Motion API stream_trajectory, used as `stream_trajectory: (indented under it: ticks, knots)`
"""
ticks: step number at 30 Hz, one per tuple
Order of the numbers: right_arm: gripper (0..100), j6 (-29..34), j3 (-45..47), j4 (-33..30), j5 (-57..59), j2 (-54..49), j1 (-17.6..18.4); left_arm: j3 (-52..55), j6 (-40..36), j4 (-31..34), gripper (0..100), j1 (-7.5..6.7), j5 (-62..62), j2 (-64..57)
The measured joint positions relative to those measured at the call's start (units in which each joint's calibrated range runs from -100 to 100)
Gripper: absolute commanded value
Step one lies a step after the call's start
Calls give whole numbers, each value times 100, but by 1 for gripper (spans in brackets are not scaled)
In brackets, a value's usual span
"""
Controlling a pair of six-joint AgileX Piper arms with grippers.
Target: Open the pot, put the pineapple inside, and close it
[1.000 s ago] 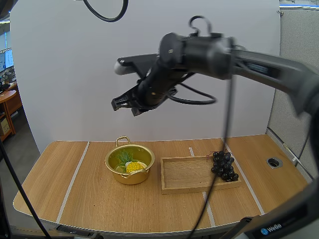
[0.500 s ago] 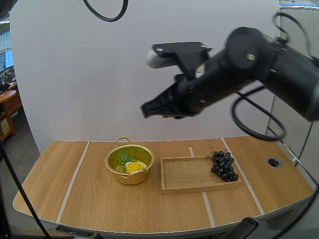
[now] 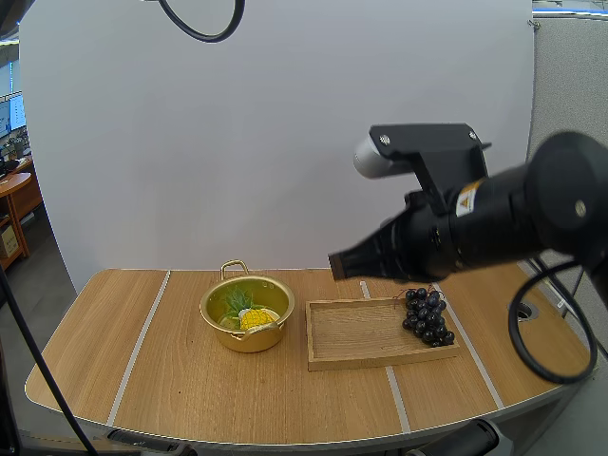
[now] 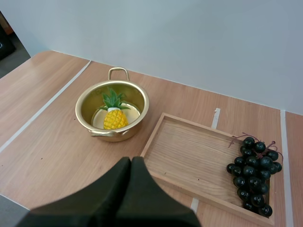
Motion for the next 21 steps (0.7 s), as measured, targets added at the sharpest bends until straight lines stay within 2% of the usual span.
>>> stream_trajectory:
  ticks: [2, 6, 12, 18, 21]
  knots:
    - [0, -20, 107, 74, 74, -129, -54, 0, 0, 0, 0, 0, 0, 0]
    - [0, -186, 736, 190, 403, -1028, -198, 0, 0, 0, 0, 0, 0, 0]
    - [0, -264, 1447, 204, 573, -1273, -198, 0, 0, 0, 0, 0, -16, 0]
    - [0, -294, 1725, 204, 627, -1497, -198, 0, 0, 0, 0, 0, -16, 0]
    - [0, -294, 1739, 204, 646, -1750, -198, 0, 0, 0, 0, 0, 737, 0]
